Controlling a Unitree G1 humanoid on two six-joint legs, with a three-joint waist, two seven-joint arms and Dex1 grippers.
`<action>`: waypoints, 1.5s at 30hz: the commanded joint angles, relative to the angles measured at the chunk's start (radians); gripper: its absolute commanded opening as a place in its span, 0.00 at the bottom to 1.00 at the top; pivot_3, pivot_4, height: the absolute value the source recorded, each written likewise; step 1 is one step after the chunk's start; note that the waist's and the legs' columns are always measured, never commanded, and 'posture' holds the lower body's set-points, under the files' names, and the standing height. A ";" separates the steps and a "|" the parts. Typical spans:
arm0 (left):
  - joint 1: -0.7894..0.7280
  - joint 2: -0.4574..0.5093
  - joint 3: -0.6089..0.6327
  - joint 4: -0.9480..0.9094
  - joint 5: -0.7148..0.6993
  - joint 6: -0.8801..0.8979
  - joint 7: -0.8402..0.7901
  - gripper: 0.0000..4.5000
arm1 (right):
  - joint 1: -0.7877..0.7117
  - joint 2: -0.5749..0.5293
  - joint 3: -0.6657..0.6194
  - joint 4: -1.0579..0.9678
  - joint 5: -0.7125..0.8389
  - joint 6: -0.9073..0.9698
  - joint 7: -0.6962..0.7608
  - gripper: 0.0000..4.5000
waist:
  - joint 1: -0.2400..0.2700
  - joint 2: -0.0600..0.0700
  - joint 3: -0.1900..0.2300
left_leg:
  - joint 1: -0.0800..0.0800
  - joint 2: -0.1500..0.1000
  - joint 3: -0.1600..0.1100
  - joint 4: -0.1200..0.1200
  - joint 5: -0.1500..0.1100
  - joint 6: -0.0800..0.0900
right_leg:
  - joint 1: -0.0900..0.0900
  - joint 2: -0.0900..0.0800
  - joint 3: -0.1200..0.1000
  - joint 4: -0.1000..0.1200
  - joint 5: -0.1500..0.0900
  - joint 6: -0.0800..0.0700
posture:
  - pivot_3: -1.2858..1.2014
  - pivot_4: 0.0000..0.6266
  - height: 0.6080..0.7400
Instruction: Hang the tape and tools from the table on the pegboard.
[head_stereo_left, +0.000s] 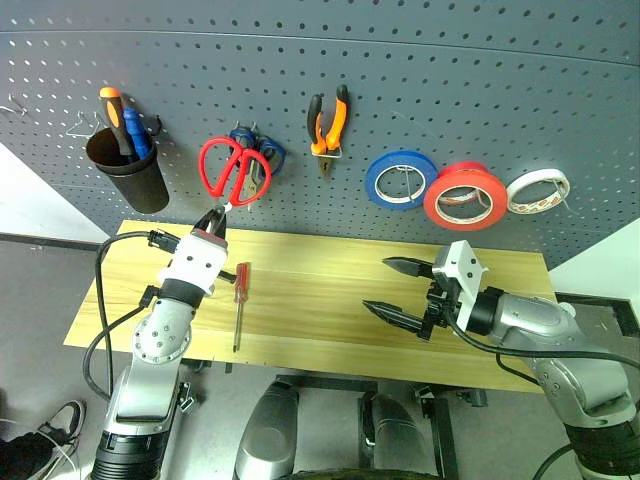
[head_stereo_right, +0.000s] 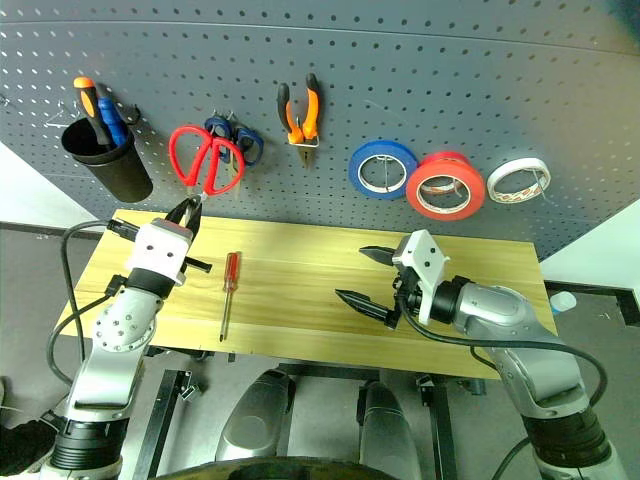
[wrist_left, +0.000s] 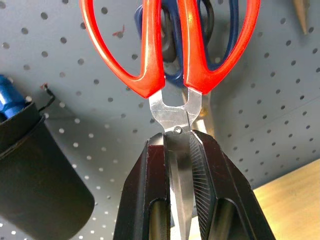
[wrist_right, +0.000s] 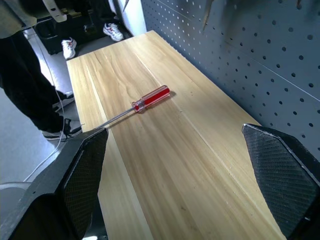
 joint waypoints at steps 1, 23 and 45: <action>-0.008 0.007 -0.002 -0.018 0.006 -0.042 -0.007 0.06 | 0.002 0.003 -0.027 -0.048 0.021 -0.019 0.001 1.00 | 0.000 0.000 0.000 | 0.000 0.000 0.000 0.000 0.000 0.000 | 0.000 0.000 0.000 0.000 0.000 0.000 | 0.64 0.22 0.52; -0.113 0.000 -0.023 0.118 0.012 -0.055 -0.012 0.06 | -0.031 0.096 -0.126 -0.124 0.159 -0.049 -0.062 1.00 | 0.001 0.002 -0.004 | 0.002 0.000 0.000 0.001 0.000 0.000 | 0.002 0.000 0.000 0.001 0.001 0.000 | 0.63 0.23 0.52; -0.275 -0.026 -0.085 0.384 0.021 -0.098 -0.002 0.06 | -0.024 0.100 -0.117 -0.151 0.205 -0.067 -0.071 1.00 | 0.003 0.001 -0.012 | 0.003 0.000 0.000 0.002 0.000 0.000 | 0.003 0.000 -0.001 0.002 0.002 -0.001 | 0.63 0.23 0.52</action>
